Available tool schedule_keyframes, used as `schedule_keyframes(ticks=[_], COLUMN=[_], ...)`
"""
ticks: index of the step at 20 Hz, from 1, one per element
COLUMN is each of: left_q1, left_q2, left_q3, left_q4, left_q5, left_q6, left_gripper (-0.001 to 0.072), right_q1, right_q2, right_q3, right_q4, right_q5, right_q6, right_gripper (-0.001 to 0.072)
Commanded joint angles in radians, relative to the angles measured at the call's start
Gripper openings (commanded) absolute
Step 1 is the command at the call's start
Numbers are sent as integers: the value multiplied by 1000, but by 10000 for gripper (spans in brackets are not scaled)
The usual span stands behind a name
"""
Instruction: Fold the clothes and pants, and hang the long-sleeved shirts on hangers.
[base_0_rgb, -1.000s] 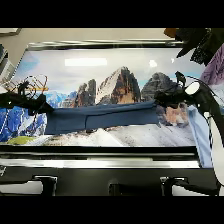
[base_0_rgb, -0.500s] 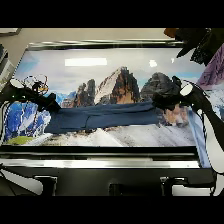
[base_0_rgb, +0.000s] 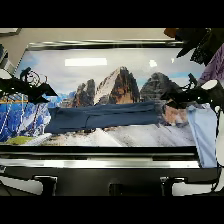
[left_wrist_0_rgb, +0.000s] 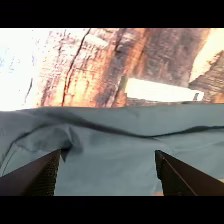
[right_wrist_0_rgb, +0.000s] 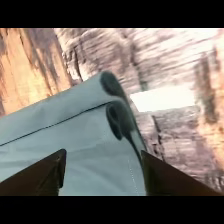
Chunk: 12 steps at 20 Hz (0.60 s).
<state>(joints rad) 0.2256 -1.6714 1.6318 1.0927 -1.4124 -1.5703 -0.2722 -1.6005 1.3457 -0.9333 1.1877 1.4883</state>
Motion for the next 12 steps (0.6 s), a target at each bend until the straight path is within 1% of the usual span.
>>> schedule_keyframes(ticks=[1,2,3,6,9,12], left_q1=[-9,-10,-13,-15,-15,-15], left_q2=[103,125,145,186,194,193], left_q3=[14,14,14,14,14,14], left_q4=[83,105,121,143,142,143], left_q5=[-20,-32,-42,-58,-63,-63], left_q6=[-12,-12,-12,-32,-58,-64], left_gripper=[677,678,677,677,677,676], right_q1=[-40,-41,-41,-41,-34,-8], right_q2=[-69,-96,-120,-158,-188,-221], right_q3=[14,14,14,14,13,13], right_q4=[87,104,122,148,151,164], right_q5=[103,125,143,106,115,99], right_q6=[-126,-145,-174,-214,-220,-229], right_gripper=[580,622,621,618,613,612])
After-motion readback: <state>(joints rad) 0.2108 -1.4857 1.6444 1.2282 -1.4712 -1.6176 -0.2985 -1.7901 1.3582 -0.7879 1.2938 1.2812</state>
